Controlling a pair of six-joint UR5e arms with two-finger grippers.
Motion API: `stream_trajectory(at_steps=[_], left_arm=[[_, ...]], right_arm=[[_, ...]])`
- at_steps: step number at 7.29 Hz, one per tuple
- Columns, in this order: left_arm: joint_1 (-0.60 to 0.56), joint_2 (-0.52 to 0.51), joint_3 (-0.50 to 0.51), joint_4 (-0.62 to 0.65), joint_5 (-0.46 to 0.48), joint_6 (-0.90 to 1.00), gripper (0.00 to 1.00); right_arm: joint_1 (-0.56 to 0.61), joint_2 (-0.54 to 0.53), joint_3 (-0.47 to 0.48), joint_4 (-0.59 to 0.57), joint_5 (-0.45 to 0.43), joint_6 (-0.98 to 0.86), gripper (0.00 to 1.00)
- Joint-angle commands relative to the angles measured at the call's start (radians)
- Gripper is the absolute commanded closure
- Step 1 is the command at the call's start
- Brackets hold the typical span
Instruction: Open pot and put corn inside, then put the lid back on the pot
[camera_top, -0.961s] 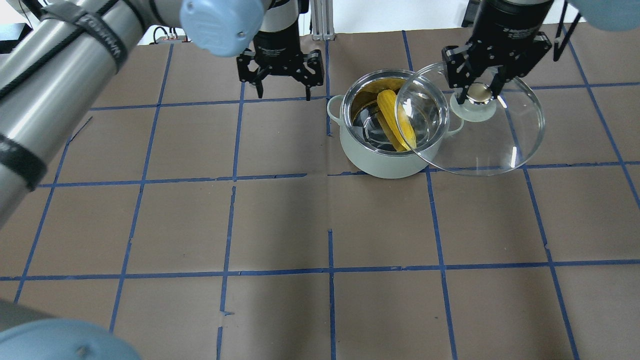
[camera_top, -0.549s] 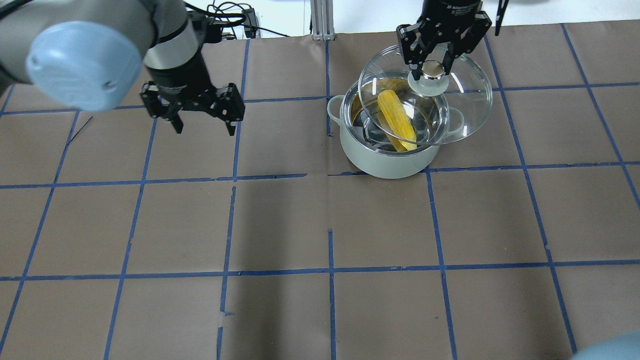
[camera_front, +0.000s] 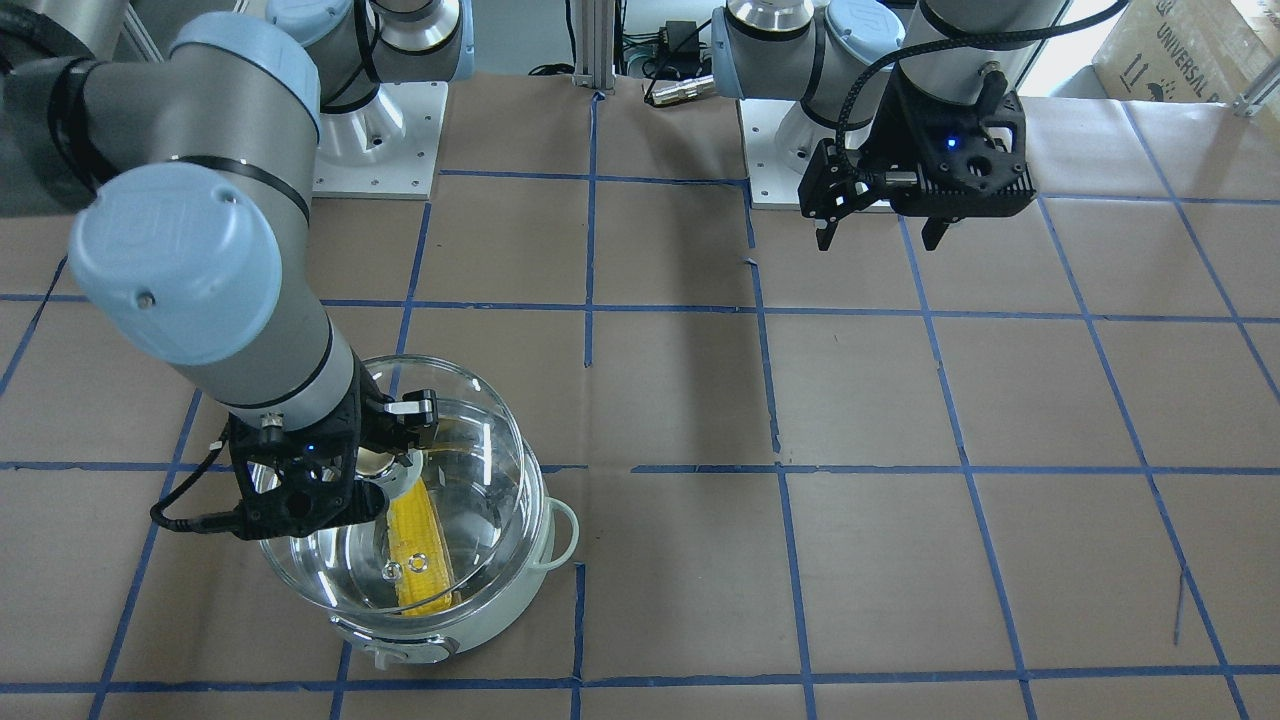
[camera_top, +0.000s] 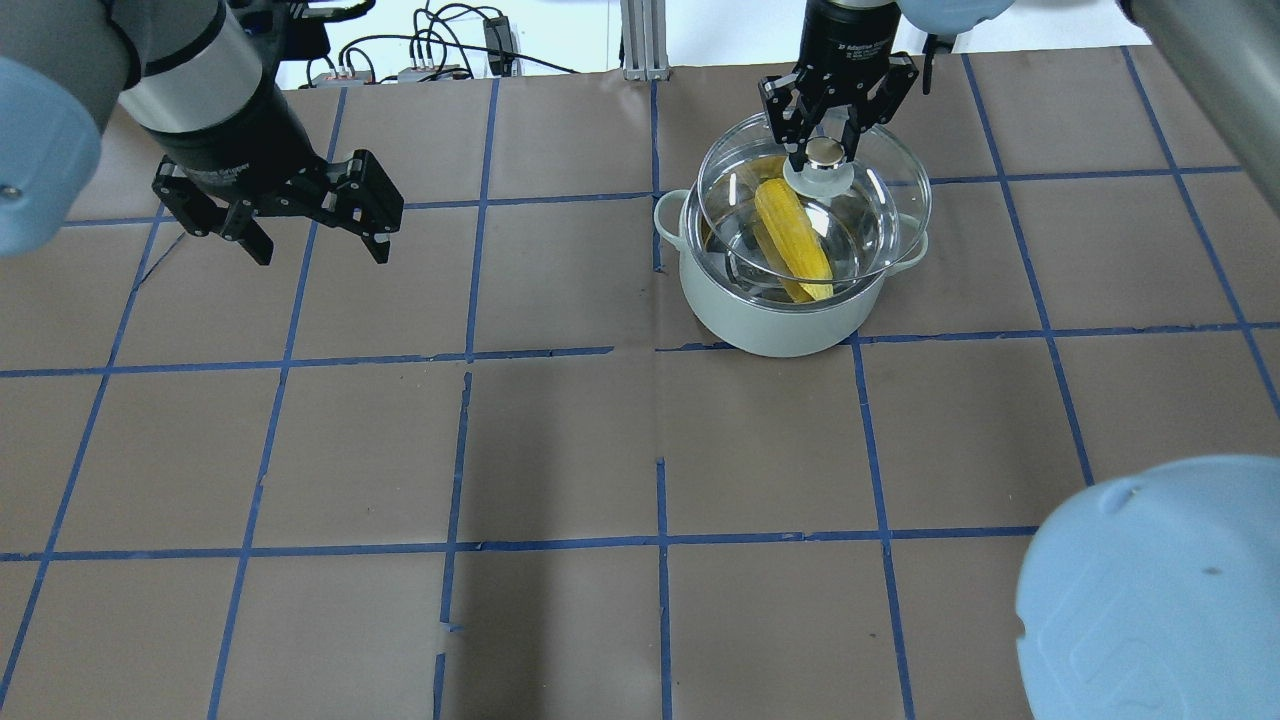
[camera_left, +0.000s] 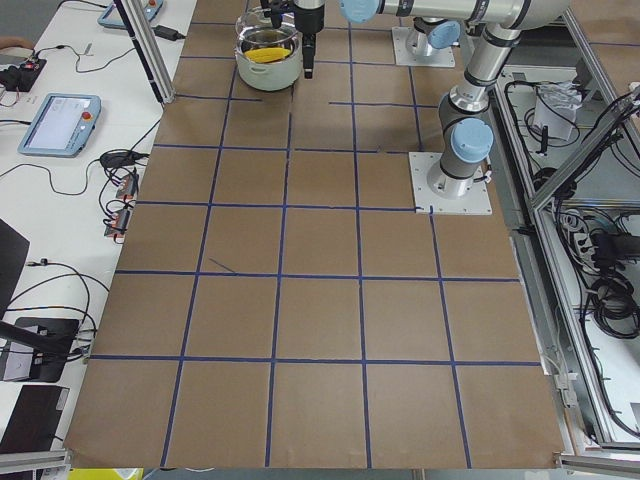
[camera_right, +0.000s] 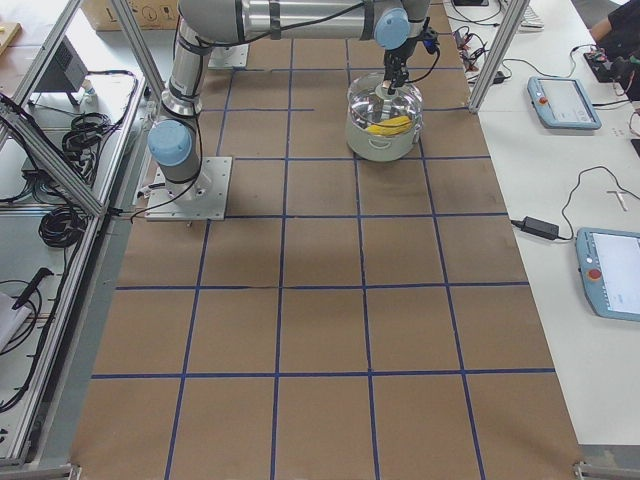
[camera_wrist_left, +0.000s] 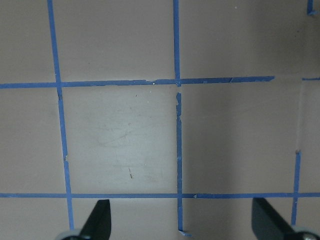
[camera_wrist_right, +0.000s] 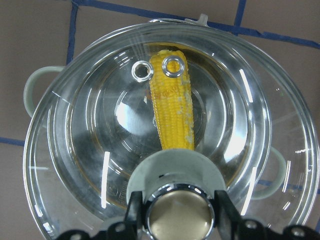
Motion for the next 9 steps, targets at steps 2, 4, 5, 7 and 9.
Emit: stream_trajectory(at_steps=[2,4,5,7,9], left_arm=[[0.009,-0.031,0.024,-0.026,-0.031,0.023,0.0],[0.014,-0.032,0.048,-0.034,-0.041,0.031,0.0],[0.011,-0.033,0.044,-0.034,-0.041,0.028,0.0],[0.011,-0.028,0.032,-0.028,-0.044,0.028,0.0],[0.011,-0.028,0.03,-0.028,-0.042,0.028,0.0]], right_arm=[[0.003,0.037,-0.005,-0.001,0.0,0.007,0.72],[0.011,0.042,-0.005,-0.001,0.0,0.009,0.72],[0.011,0.046,-0.006,-0.001,0.002,0.009,0.72],[0.011,0.052,-0.008,-0.003,0.0,0.006,0.72],[0.011,0.052,-0.011,-0.003,0.0,0.004,0.72]])
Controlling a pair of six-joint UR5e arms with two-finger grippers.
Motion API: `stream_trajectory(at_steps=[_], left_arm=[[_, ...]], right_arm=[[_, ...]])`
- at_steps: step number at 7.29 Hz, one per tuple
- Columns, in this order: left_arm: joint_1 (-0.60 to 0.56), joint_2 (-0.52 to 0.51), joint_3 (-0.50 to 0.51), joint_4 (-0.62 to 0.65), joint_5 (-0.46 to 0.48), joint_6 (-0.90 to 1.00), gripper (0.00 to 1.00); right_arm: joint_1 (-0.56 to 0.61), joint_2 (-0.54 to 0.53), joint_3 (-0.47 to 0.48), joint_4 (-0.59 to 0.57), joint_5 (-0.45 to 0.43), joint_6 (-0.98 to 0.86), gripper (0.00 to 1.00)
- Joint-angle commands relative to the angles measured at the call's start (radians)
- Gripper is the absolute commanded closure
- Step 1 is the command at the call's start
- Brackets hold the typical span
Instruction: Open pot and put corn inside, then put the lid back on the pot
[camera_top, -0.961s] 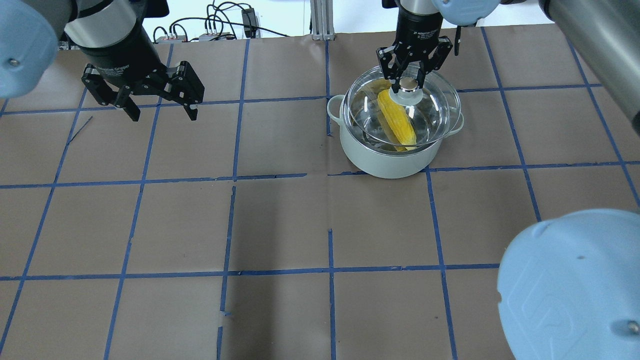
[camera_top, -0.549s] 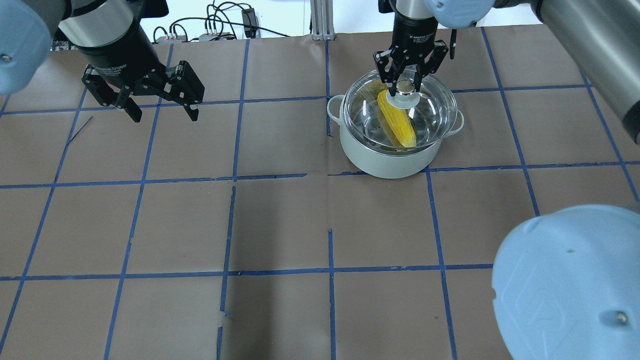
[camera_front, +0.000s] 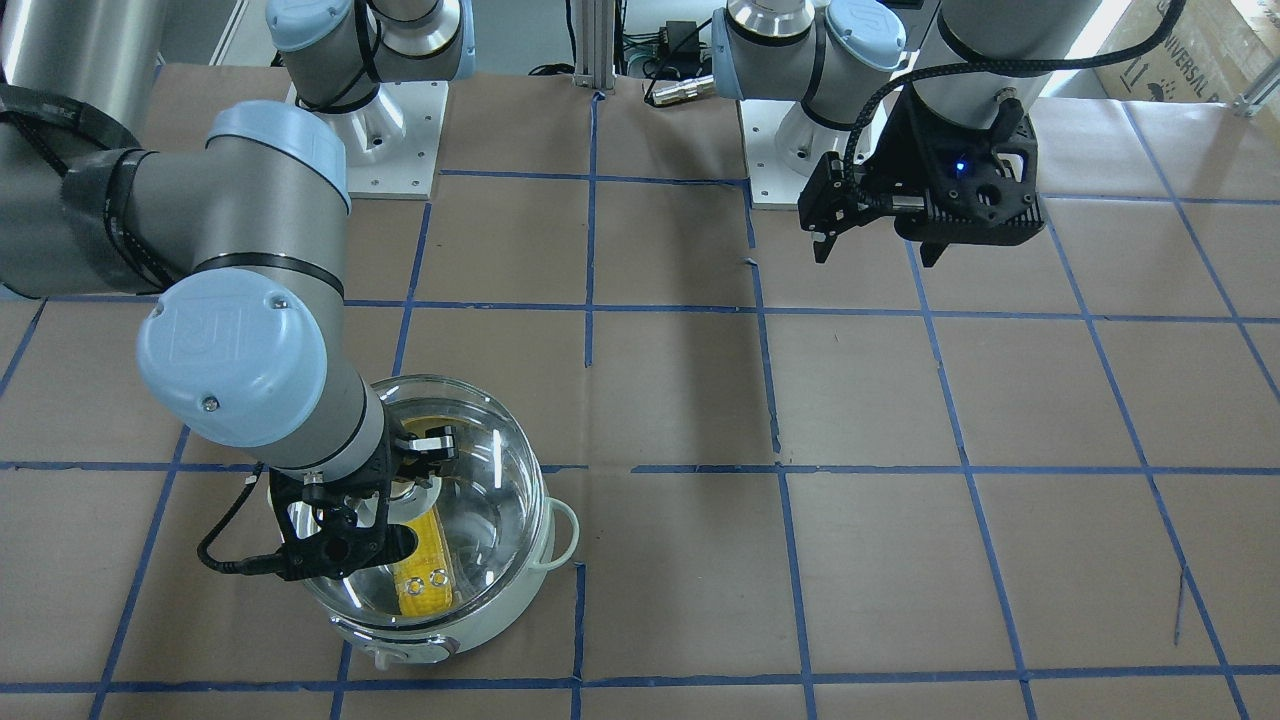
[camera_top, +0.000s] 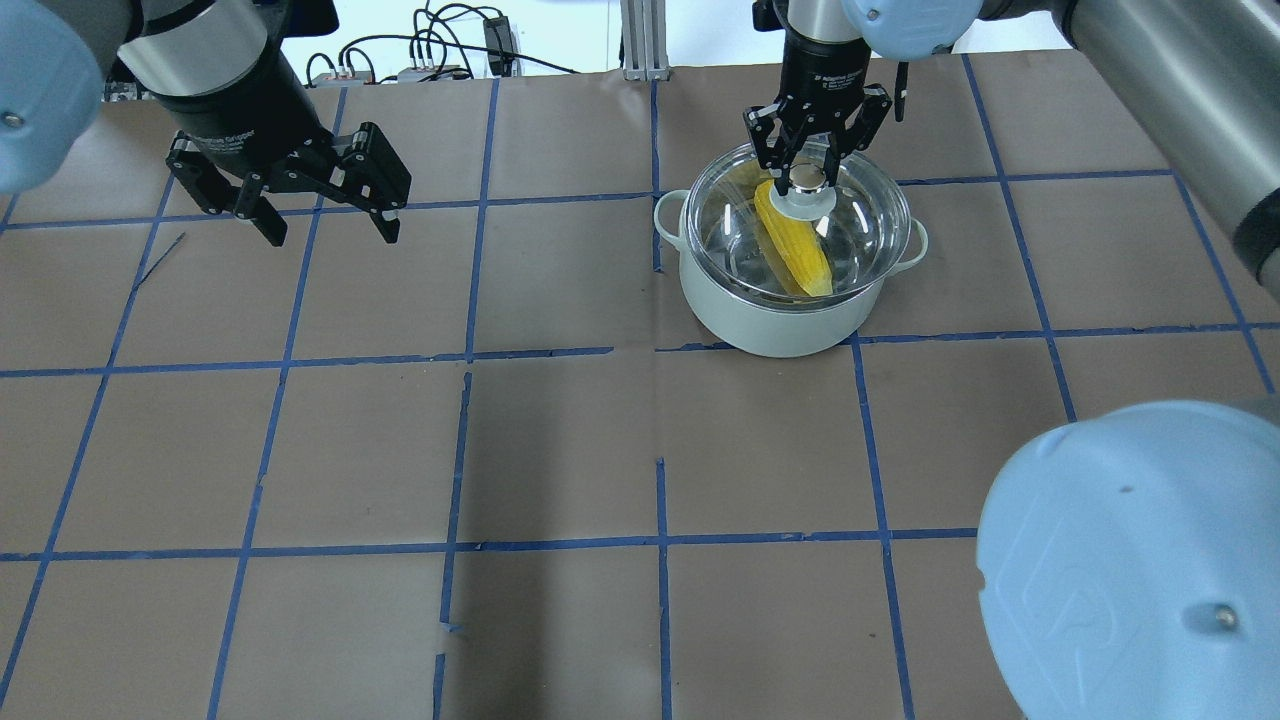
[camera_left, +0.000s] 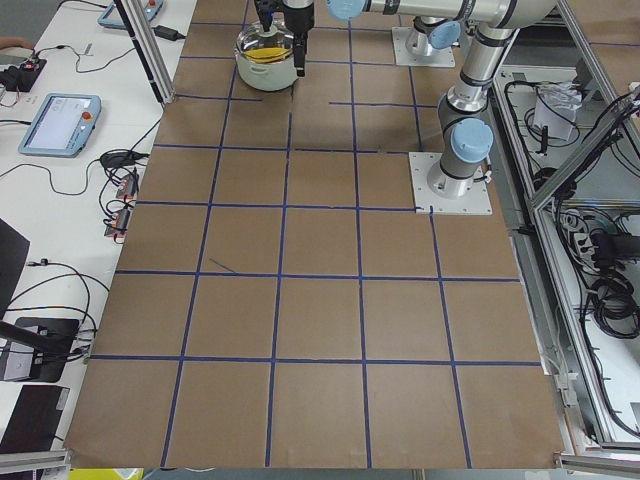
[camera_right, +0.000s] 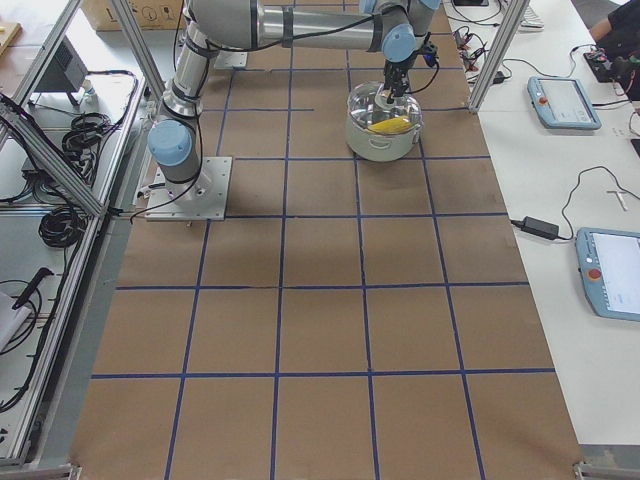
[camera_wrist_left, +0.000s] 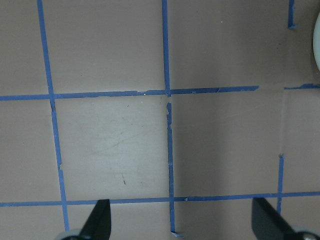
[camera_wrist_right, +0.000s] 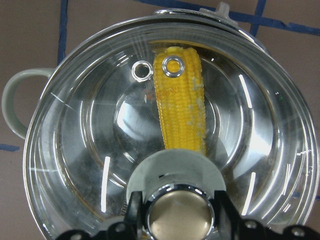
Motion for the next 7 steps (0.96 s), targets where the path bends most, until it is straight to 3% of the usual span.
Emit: stream_trajectory(at_steps=[1,2,3,5,7], left_arm=[[0.0,0.0,0.0,0.001,0.0,0.0,0.0],[0.0,-0.003,0.004,0.001,-0.001,-0.002,0.0],[0.0,-0.006,0.01,0.001,-0.001,-0.003,0.0],[0.0,-0.006,0.01,0.001,-0.001,-0.003,0.0],[-0.002,-0.005,0.007,0.001,-0.001,-0.003,0.0]], right_arm=[[0.0,0.001,-0.005,0.0,0.0,-0.001,0.71],[0.0,0.002,-0.006,-0.002,0.0,-0.001,0.7],[0.0,0.001,-0.005,-0.002,-0.002,0.005,0.62],[0.0,0.001,0.003,-0.037,0.0,0.011,0.23],[0.0,-0.001,0.004,-0.037,0.001,0.039,0.15]])
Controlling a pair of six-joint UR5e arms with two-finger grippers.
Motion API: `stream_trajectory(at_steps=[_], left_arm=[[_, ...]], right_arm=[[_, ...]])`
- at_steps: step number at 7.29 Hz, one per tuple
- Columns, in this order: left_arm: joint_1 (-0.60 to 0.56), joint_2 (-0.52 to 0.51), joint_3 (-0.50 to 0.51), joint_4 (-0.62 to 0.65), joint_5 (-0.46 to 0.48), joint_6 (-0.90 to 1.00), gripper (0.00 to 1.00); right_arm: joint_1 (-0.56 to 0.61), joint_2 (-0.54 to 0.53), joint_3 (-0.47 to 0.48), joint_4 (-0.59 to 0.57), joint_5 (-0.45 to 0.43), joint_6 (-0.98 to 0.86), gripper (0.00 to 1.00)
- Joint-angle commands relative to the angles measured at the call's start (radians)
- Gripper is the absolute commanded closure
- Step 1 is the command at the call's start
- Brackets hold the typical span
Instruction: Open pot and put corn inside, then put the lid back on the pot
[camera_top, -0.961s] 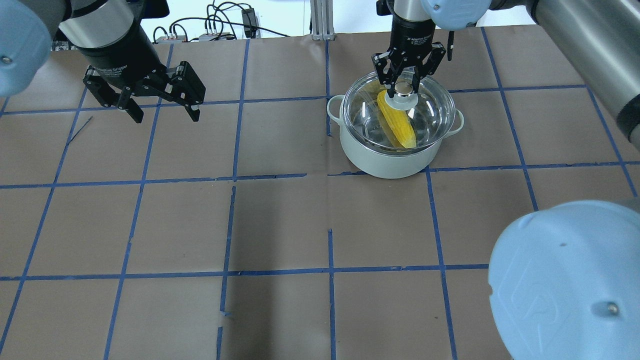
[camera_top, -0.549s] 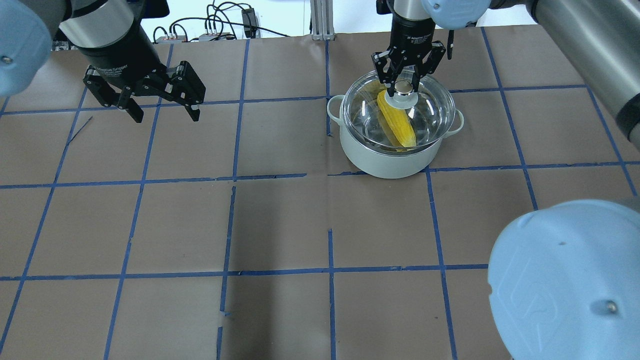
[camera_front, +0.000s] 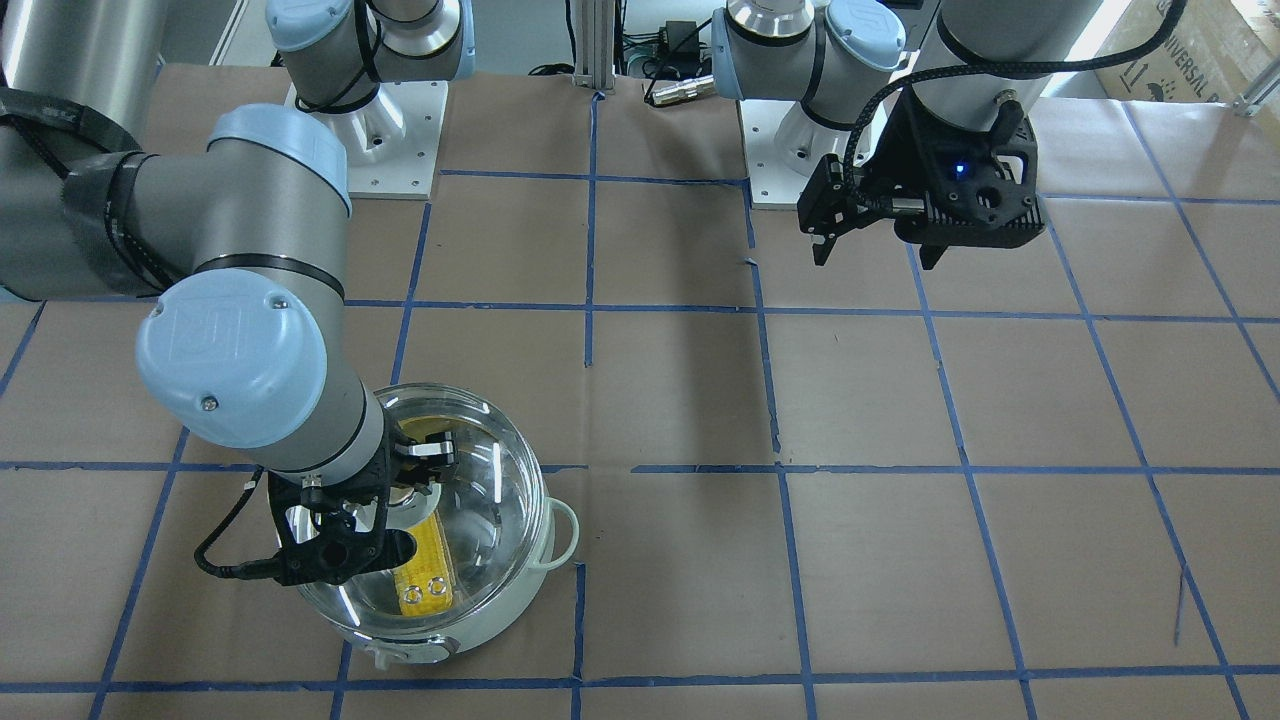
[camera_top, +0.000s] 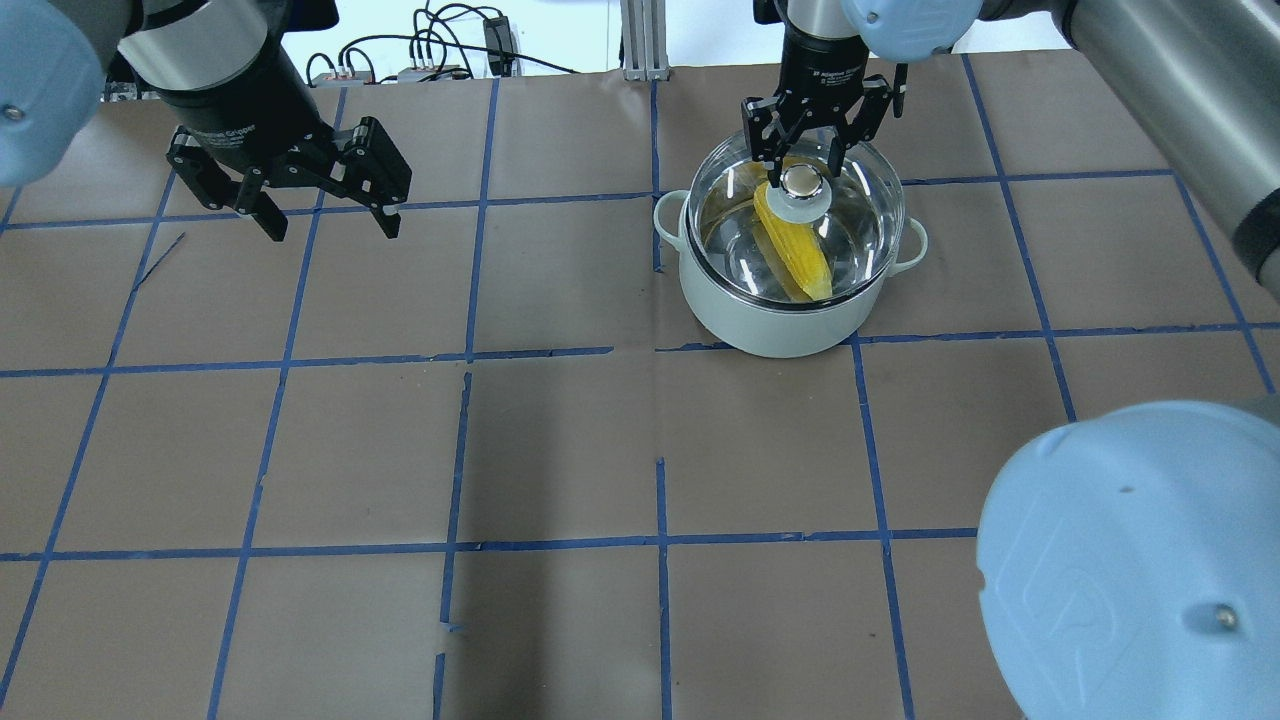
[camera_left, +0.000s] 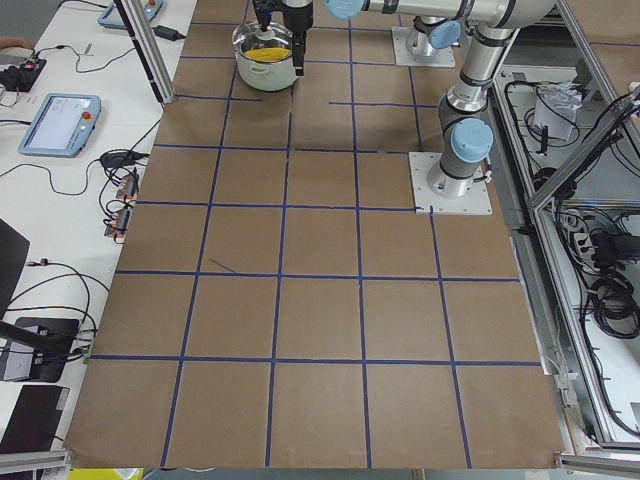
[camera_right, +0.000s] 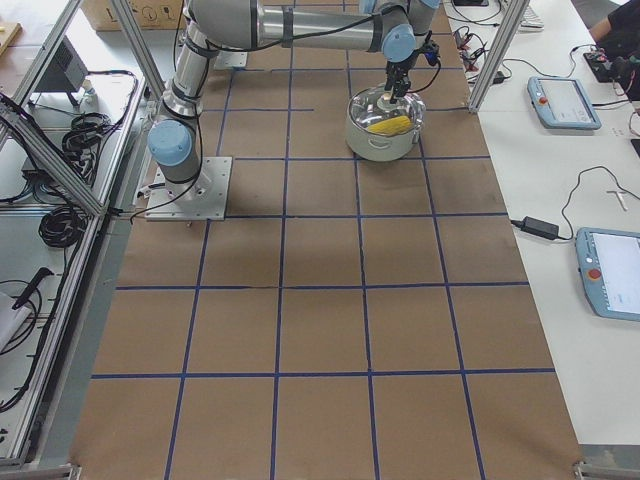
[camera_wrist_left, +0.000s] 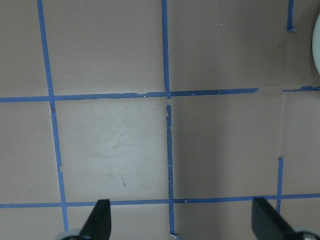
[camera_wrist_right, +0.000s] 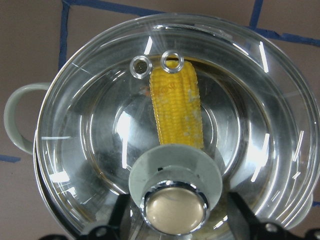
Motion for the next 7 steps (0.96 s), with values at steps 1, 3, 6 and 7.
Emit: stream_trajectory(at_steps=[1,3,6,7], left_arm=[[-0.001,0.002,-0.002,0.0,0.0,0.0,0.0],[-0.001,0.004,-0.006,0.0,0.002,0.0,0.0],[-0.004,0.013,-0.014,0.0,0.002,-0.006,0.0],[-0.002,0.01,0.0,0.002,0.011,-0.002,0.0]], right_arm=[[0.0,-0.001,0.003,-0.003,0.001,0.022,0.15],[0.005,0.001,0.015,-0.003,0.001,0.021,0.17],[0.018,0.001,0.032,-0.003,0.001,0.026,0.43],[0.018,-0.001,0.032,0.0,0.001,0.027,0.45]])
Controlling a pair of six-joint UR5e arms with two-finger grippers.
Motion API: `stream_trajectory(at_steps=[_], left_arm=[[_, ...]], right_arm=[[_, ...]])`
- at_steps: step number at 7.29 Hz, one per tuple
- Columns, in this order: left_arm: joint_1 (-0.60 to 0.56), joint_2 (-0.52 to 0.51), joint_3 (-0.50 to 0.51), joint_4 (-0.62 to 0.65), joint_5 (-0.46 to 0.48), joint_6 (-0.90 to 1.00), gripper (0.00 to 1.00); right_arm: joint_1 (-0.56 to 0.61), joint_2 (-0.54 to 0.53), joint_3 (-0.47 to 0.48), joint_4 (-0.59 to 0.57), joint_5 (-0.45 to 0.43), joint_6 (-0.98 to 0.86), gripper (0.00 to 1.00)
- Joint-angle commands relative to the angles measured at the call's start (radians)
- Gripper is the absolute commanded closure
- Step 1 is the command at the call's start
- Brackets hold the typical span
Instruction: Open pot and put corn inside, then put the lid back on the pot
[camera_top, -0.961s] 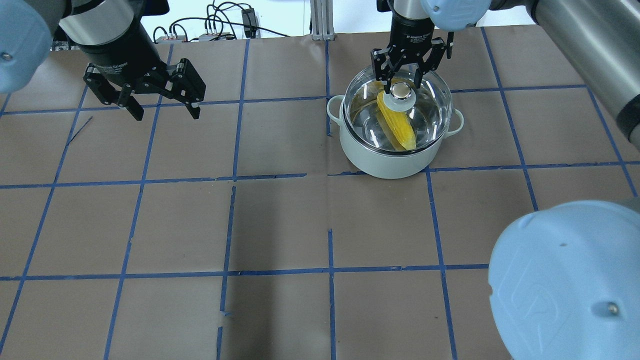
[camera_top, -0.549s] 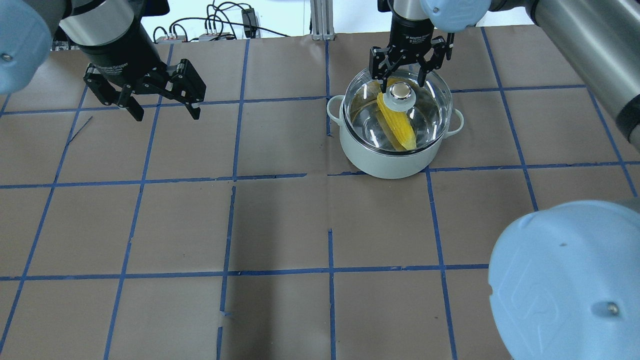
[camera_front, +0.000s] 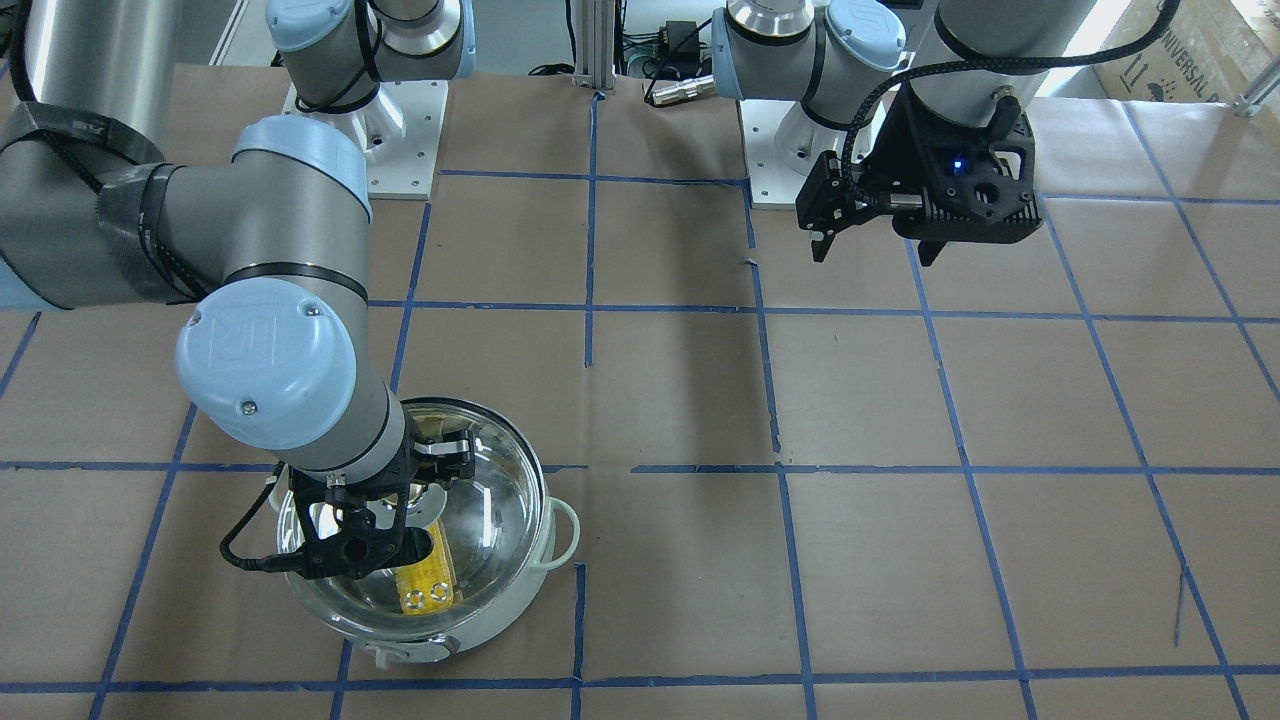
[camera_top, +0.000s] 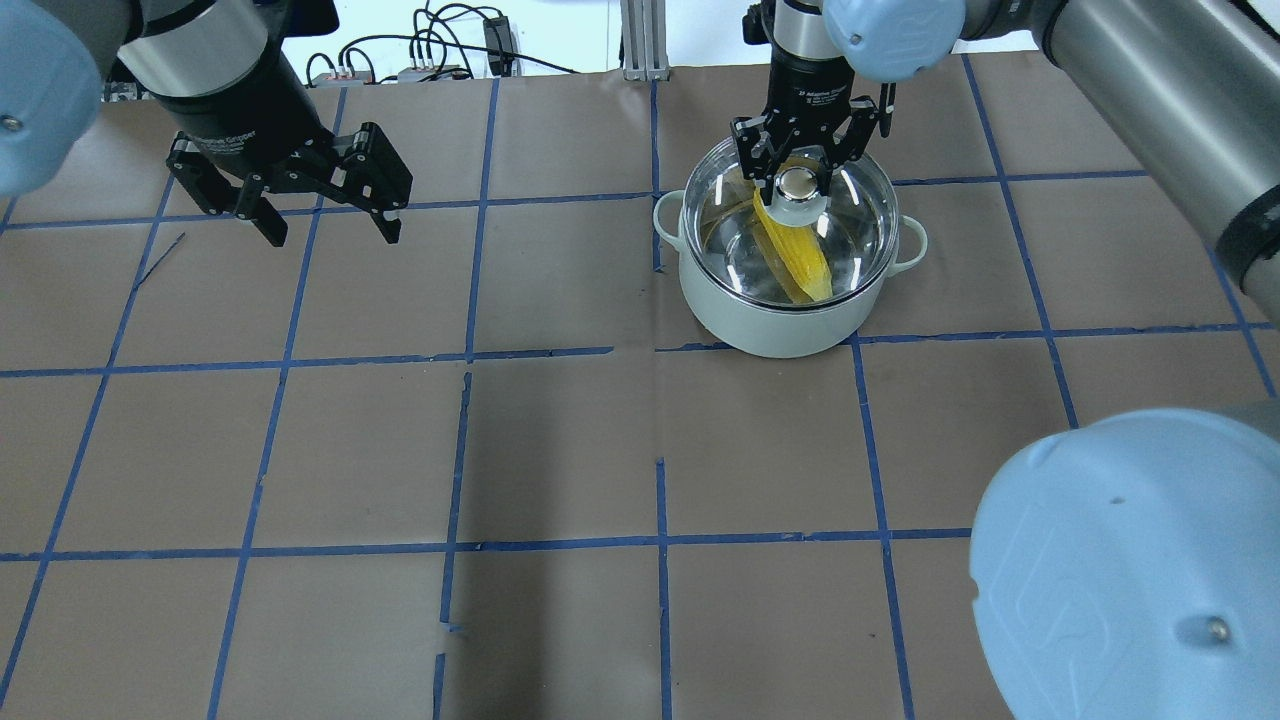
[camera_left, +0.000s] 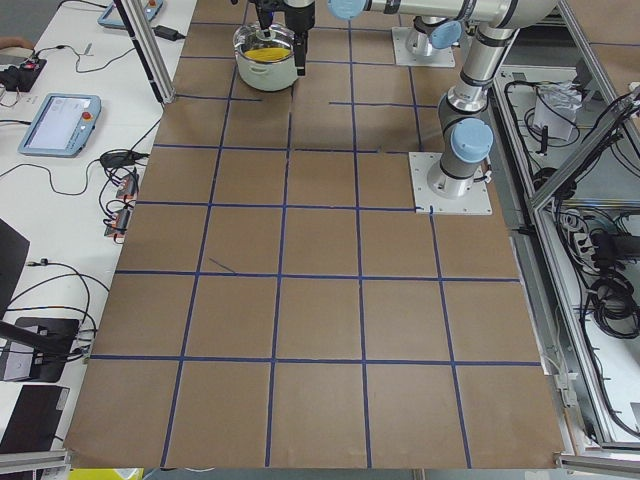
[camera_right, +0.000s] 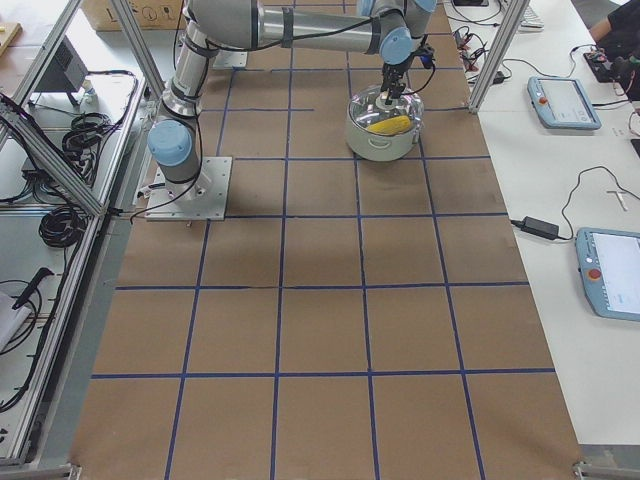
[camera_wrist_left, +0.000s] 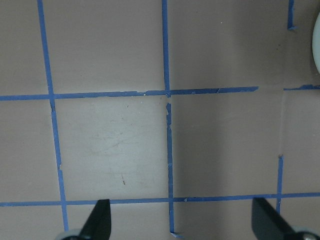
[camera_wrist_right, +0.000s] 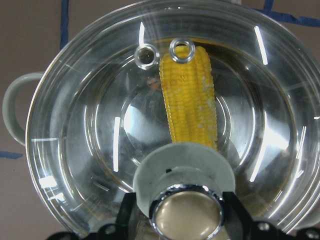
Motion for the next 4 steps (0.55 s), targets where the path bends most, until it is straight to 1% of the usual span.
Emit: stream_trajectory(at_steps=[1,2,3,4], left_arm=[[-0.001,0.01,-0.007,0.0,0.007,-0.002,0.0],[0.002,0.01,-0.006,0.001,0.009,-0.002,0.0],[0.003,0.01,-0.006,0.001,0.012,-0.002,0.0],[0.002,0.01,-0.006,0.001,0.012,-0.002,0.0]], right_arm=[[0.001,-0.003,0.0,0.008,0.013,0.002,0.46],[0.001,-0.001,-0.002,0.009,0.017,0.002,0.45],[0.0,0.0,-0.002,0.001,0.017,0.002,0.26],[-0.003,-0.001,-0.016,0.001,0.008,-0.003,0.25]])
